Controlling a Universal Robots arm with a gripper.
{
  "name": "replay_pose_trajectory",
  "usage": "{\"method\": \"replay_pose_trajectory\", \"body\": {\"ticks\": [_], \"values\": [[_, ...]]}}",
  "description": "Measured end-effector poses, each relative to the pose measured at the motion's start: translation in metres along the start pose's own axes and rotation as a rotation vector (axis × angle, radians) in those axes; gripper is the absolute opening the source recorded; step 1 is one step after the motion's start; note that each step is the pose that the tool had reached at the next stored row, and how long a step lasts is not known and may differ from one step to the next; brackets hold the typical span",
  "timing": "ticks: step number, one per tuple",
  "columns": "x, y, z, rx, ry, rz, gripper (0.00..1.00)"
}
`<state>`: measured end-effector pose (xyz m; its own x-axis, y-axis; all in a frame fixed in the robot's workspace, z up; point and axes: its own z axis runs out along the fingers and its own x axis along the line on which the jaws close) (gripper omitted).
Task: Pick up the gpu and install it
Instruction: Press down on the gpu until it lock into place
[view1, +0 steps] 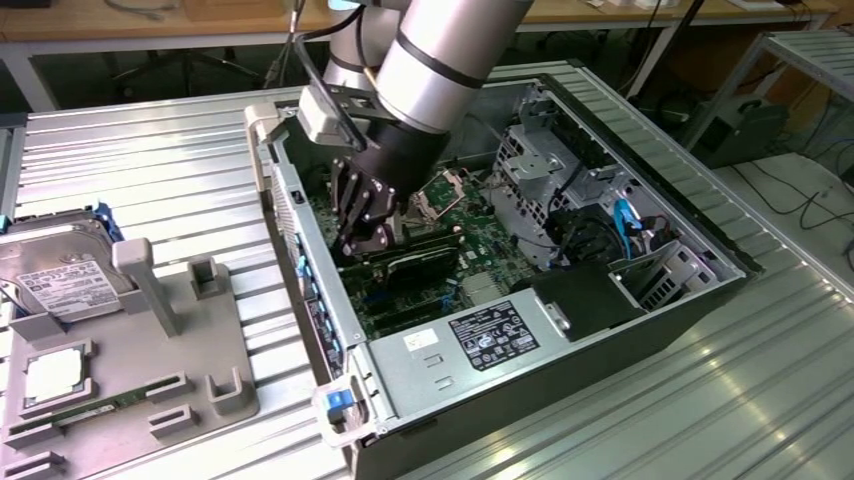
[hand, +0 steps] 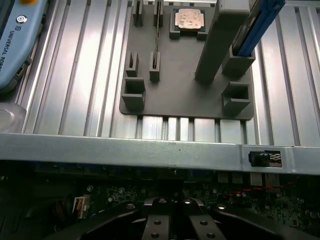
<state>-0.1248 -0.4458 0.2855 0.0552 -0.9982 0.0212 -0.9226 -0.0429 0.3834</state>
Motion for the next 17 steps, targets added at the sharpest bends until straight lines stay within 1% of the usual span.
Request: {"method": "replay_pose_trajectory", "body": {"ticks": [5,15,17], "values": [[0.000,-0.0050,0.0062,0.0003,-0.0010,0.000,0.11],[0.000,-0.0103,0.0152,0.0004,-0.0022,-0.001,0.11],[0.000,-0.0115,0.0180,-0.0003,-0.0013,-0.001,0.11]]}}
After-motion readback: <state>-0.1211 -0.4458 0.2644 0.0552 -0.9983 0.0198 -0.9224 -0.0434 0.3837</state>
